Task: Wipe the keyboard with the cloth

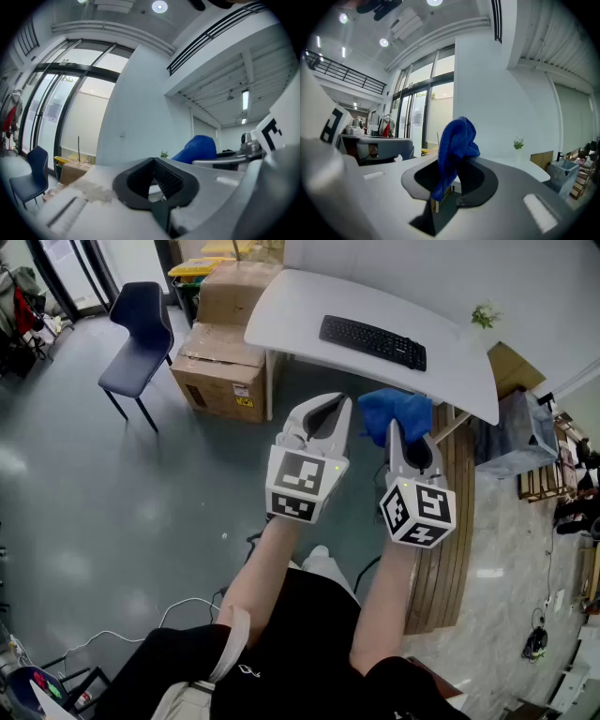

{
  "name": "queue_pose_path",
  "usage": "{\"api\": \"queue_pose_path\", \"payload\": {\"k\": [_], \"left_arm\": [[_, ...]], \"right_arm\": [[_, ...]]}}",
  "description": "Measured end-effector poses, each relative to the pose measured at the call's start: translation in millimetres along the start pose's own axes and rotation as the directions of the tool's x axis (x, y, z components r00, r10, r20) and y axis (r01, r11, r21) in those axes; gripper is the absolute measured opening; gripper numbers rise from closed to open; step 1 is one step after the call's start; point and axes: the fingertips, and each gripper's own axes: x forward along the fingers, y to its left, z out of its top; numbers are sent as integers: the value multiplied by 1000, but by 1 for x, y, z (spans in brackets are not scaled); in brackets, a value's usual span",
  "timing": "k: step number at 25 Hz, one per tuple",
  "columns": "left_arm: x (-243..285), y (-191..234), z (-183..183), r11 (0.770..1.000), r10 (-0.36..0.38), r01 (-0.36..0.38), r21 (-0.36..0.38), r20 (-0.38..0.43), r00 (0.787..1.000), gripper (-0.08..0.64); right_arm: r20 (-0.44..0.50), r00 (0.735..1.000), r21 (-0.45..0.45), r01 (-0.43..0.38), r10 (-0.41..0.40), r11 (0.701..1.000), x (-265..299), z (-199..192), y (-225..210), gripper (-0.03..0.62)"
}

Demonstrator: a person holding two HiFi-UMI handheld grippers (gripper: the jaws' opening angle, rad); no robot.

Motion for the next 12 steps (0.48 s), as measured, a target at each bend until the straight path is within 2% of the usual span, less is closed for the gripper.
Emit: {"api": "queue_pose_path", "payload": {"k": [12], "left_arm": [[6,4,-3,1000,-1,1,-18,-1,1000,-4]], "right_arm": [[21,1000,2,14,-14,1000,0,3,-3,83]]}}
